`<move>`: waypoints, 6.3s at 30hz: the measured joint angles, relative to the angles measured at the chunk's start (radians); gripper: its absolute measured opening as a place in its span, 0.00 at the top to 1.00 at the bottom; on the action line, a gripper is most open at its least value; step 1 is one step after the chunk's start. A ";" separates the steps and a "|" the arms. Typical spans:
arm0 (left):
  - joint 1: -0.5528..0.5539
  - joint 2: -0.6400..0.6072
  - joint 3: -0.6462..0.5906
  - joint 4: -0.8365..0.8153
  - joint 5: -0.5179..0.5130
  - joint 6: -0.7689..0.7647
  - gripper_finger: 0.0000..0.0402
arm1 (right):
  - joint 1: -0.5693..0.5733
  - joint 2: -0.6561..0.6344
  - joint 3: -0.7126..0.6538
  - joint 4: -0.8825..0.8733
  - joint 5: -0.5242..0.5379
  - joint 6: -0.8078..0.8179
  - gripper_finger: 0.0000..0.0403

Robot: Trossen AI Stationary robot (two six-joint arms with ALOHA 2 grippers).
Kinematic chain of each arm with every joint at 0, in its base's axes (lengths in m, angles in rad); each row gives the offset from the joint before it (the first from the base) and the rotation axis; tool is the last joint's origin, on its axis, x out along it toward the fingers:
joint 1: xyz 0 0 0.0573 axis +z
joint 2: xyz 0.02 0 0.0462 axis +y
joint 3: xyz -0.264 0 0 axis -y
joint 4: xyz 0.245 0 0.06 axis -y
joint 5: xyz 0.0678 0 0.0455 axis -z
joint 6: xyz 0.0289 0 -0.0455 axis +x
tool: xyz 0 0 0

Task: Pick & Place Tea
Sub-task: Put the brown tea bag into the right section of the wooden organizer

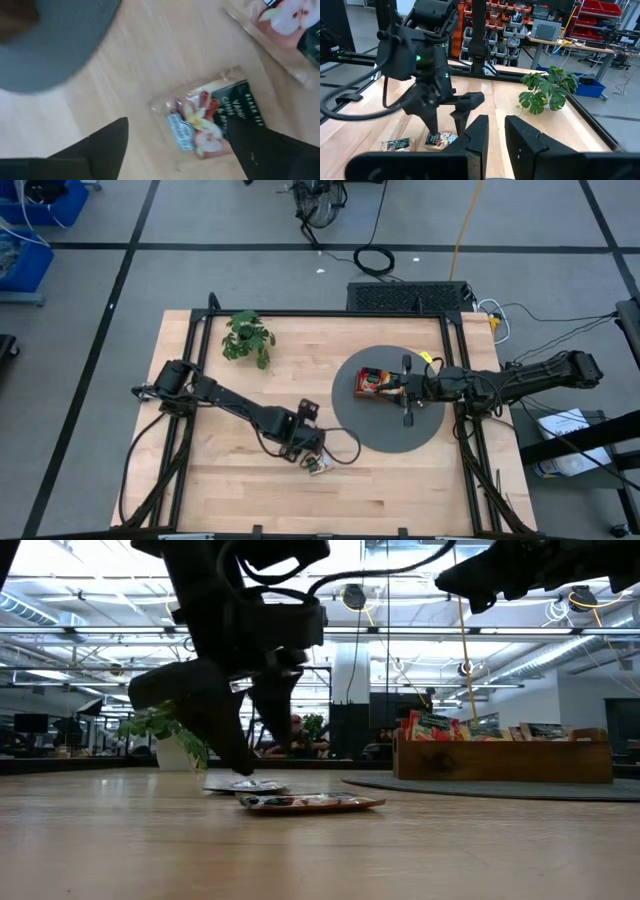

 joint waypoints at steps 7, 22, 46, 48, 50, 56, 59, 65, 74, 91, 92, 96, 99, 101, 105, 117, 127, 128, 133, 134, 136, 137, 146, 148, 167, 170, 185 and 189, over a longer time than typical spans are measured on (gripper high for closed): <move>0.000 0.000 0.011 -0.019 0.156 -0.404 0.10 | 0.000 0.000 0.000 0.000 0.000 -0.009 0.86; 0.094 0.018 0.036 -0.051 0.197 -1.551 0.16 | 0.000 0.000 0.000 0.000 -0.002 -0.025 0.87; 0.066 0.126 0.029 -0.031 0.330 -1.672 0.30 | 0.000 -0.005 0.000 0.029 -0.003 -0.008 0.86; 0.061 0.127 0.028 -0.023 0.330 -1.671 0.33 | 0.000 -0.005 0.000 0.028 -0.003 -0.008 0.87; 0.062 0.125 0.028 -0.034 0.335 -1.672 0.40 | 0.000 -0.005 0.000 0.027 -0.003 -0.008 0.87; 0.052 0.127 0.042 -0.094 0.304 -1.645 0.70 | 0.000 -0.005 0.000 0.030 -0.003 -0.008 0.87; 0.036 0.130 0.046 -0.031 0.283 -1.582 0.82 | 0.000 -0.005 0.000 0.030 -0.003 -0.008 0.86; 0.041 0.134 0.054 -0.033 0.363 -1.569 0.88 | 0.000 -0.005 0.000 0.032 -0.003 -0.005 0.87; 0.045 0.119 0.078 0.065 0.573 -1.583 0.38 | 0.000 -0.005 0.000 0.030 -0.003 -0.005 0.86; 0.016 0.167 0.091 -0.017 0.556 -1.682 0.06 | 0.000 -0.005 0.000 0.030 -0.003 -0.013 0.86; 0.010 0.167 0.092 -0.032 0.540 -1.667 0.06 | 0.000 -0.005 0.000 0.031 -0.003 -0.014 0.86; 0.007 0.167 0.095 -0.072 0.471 -1.674 0.06 | 0.000 -0.005 0.000 0.032 -0.003 -0.014 0.86; 0.010 0.167 0.095 -0.066 0.459 -1.671 0.06 | 0.000 -0.005 0.000 0.033 -0.003 -0.015 0.86; 0.008 0.167 0.095 -0.032 0.445 -1.631 0.06 | 0.000 -0.005 0.000 0.034 -0.003 -0.016 0.86; -0.022 0.167 0.090 0.029 0.376 -1.495 0.06 | 0.000 -0.005 0.000 0.033 -0.003 -0.016 0.86; -0.016 0.168 0.095 -0.087 0.316 -1.554 0.06 | 0.000 -0.005 0.000 0.043 -0.003 -0.024 0.86; -0.003 0.167 0.095 -0.368 0.358 -1.539 0.06 | 0.000 -0.005 0.000 0.041 -0.003 -0.024 0.86; -0.003 0.167 0.095 -0.350 0.349 -1.532 0.06 | 0.000 -0.005 0.000 0.041 -0.003 -0.024 0.86; -0.002 0.167 0.094 -0.326 0.349 -1.495 0.08 | 0.000 -0.005 0.000 0.041 -0.003 -0.024 0.86; -0.001 0.167 0.094 -0.327 0.350 -1.497 0.09 | 0.000 -0.005 0.000 0.041 -0.003 -0.024 0.86; -0.002 0.167 0.094 -0.323 0.354 -1.499 0.16 | 0.000 -0.005 0.000 0.041 -0.003 -0.024 0.86; -0.002 0.167 0.094 -0.318 0.360 -1.499 0.20 | 0.000 -0.005 0.000 0.041 -0.003 -0.024 0.86; -0.002 0.167 0.093 -0.279 0.402 -1.482 0.66 | 0.000 -0.005 0.000 0.037 -0.003 -0.024 0.86; -0.004 0.167 0.093 -0.281 0.404 -1.479 0.75 | 0.000 -0.005 0.000 0.037 -0.003 -0.024 0.86; -0.013 0.054 0.236 -0.302 0.125 -1.016 0.99 | 0.000 -0.005 0.000 0.007 -0.003 -0.024 0.86; -0.065 0.041 0.312 -0.313 -0.005 -0.668 1.00 | 0.000 -0.005 0.000 -0.020 -0.003 -0.020 0.86; -0.106 0.044 0.272 -0.300 -0.625 0.651 0.99 | -0.022 0.095 0.000 0.067 -0.213 0.224 0.86; -0.074 0.060 0.213 -0.242 -0.840 1.007 0.99 | -0.029 0.203 0.000 0.079 -0.189 0.264 0.86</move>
